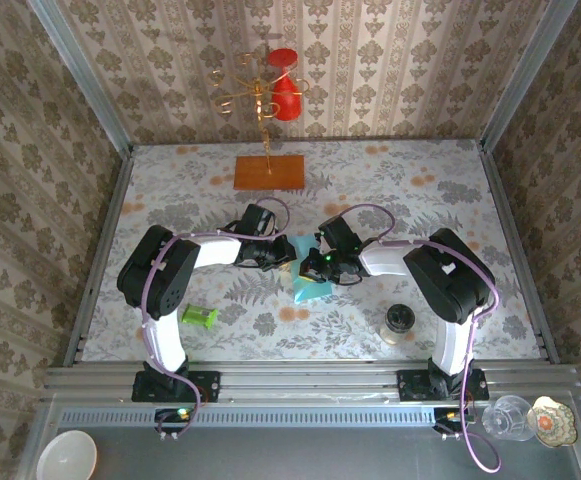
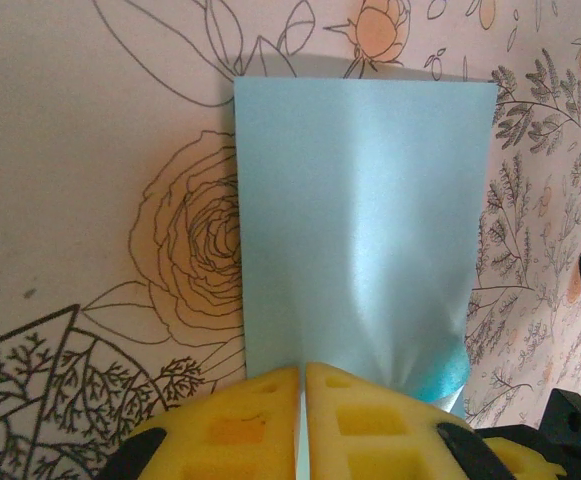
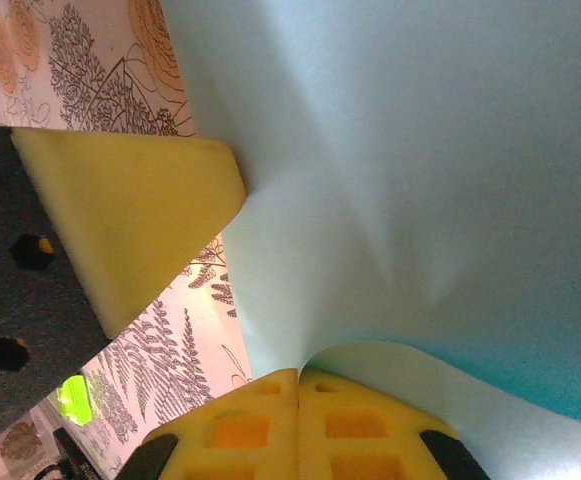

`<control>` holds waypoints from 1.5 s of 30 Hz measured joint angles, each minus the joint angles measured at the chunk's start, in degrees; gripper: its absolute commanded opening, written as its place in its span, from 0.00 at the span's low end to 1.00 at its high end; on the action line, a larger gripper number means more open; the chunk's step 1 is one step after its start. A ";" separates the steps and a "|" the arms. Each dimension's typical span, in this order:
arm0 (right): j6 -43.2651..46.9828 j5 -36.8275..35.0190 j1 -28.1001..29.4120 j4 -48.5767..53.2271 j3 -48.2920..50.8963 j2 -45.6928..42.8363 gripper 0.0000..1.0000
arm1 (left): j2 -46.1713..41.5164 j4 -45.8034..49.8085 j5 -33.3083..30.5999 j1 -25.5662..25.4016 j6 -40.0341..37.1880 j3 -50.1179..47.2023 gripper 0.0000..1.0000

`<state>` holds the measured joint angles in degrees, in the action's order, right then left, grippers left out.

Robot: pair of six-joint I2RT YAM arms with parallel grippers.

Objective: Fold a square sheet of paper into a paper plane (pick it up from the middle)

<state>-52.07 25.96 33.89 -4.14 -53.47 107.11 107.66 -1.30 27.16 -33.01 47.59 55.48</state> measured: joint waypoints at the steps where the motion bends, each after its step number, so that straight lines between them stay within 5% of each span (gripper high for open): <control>1: 0.00 0.02 0.00 0.00 0.00 0.04 0.00 | 0.00 0.00 0.00 0.00 0.00 0.00 0.13; 13: 0.92 0.96 -0.26 -0.02 -0.02 0.46 0.01 | 0.00 -0.02 0.00 0.00 0.00 0.00 0.13; 23: 1.03 1.27 -0.26 0.28 -0.37 0.68 0.20 | -1.84 1.46 -1.22 0.07 0.28 -0.37 0.21; 33: 0.87 2.97 -0.24 -0.02 -1.42 0.63 0.43 | -14.73 3.30 -6.86 4.87 2.36 -6.88 0.31; 36: 0.92 3.04 -0.24 -0.02 -1.44 0.63 0.40 | -16.26 3.52 -7.52 5.25 2.36 -8.28 0.30; 45: 2.62 1.07 -0.26 2.64 -1.11 0.76 0.06 | -16.90 6.32 -8.41 0.02 1.03 -8.26 0.13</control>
<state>-49.45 27.03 33.63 -1.50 -54.59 107.87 90.76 5.02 18.74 -32.99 48.62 47.22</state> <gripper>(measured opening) 0.115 0.168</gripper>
